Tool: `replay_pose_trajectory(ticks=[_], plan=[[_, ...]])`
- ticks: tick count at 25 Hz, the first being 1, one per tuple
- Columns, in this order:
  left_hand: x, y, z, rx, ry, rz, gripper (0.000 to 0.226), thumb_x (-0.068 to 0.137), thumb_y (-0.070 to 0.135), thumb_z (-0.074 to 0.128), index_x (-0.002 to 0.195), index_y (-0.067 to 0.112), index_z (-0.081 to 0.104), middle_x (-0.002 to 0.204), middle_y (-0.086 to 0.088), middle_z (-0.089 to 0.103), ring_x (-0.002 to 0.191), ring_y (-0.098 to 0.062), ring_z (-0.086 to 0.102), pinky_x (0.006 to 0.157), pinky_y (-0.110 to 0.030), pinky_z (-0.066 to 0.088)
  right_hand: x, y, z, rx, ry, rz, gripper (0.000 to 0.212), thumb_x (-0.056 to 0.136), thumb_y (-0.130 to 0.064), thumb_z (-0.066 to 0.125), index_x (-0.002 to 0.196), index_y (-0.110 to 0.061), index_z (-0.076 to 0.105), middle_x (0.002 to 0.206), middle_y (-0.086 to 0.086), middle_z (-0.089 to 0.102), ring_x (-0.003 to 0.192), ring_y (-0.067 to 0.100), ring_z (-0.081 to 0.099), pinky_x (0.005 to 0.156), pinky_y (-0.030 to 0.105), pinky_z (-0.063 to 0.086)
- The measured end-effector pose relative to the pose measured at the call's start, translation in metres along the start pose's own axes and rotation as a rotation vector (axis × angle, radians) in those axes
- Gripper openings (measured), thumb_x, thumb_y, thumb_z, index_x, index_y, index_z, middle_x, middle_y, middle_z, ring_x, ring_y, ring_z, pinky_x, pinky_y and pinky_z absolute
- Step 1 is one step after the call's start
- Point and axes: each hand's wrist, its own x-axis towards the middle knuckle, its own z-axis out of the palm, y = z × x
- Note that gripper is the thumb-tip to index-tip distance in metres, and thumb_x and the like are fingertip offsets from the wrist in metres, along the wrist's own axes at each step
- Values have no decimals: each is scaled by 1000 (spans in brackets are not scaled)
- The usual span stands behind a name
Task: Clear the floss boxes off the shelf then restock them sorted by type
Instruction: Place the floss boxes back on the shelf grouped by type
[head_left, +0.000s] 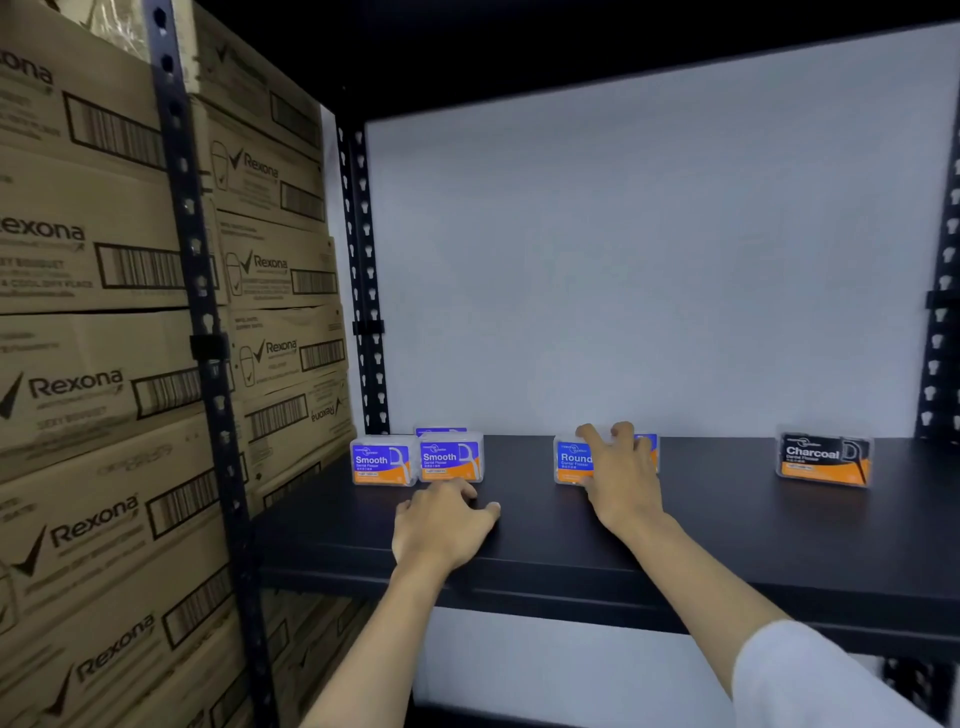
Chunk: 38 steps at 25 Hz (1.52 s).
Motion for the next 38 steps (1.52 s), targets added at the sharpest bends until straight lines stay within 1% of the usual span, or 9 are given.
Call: replay_pose_trajectory(ticks=[5,9,12,15,18,22,28,32,38], plan=[[-7,1,-3,-25,-5,8,37,88,52,54,116,29,63,117,4,65,111,-20,58,100,-38,42,-14,1,-11,61,76,-5,57,89,-17,61,140,-21,36,144,12,29,125,31,36,97,36,40],[-30,7,-16,-139,132,52,21,94,36,53,108,23,62,113,-1,65,102,-22,61,90,-37,46,-46,-1,-37,156,74,-2,35,93,-16,52,127,-10,48,129,13,46,114,29,46,87,37,46],[-63,22,-29,-193,173,83,12,94,31,53,99,24,61,105,0,66,94,-23,62,85,-37,50,-81,-1,-67,223,10,-35,18,94,-18,50,108,-9,57,110,11,58,95,28,56,76,38,51],[-97,42,-42,-180,96,118,12,92,31,51,99,27,60,104,3,66,95,-24,62,81,-36,49,-116,2,-100,266,-34,-22,11,92,-22,52,92,-13,59,95,9,64,85,29,60,74,38,52],[-129,60,-49,-132,-3,116,18,91,32,50,102,27,62,110,-1,64,98,-29,60,81,-34,44,-153,11,-125,248,-99,8,11,90,-25,53,90,-16,59,95,7,65,87,30,60,74,35,49],[-168,71,-35,-84,-146,132,20,89,31,49,99,25,65,109,-3,65,98,-30,60,81,-35,46,-199,33,-134,182,-226,46,13,88,-25,52,88,-16,61,92,4,66,84,26,60,70,33,47],[-209,49,56,-9,-436,127,22,91,30,47,102,24,65,110,-1,65,94,-23,60,79,-33,48,-260,89,-75,118,-465,122,19,93,-24,50,101,-13,64,101,3,64,91,24,61,70,31,45],[-238,17,150,35,-665,30,22,92,36,51,97,23,68,112,3,65,101,-23,61,92,-39,49,-299,138,2,117,-645,211,18,93,-26,51,99,-16,64,101,1,64,89,22,60,70,32,47],[-289,-43,278,85,-870,-169,27,89,33,49,104,21,67,114,-8,64,101,-30,62,88,-39,50,-365,201,119,93,-830,383,19,90,-28,53,100,-16,63,105,7,63,96,30,61,77,37,48]])
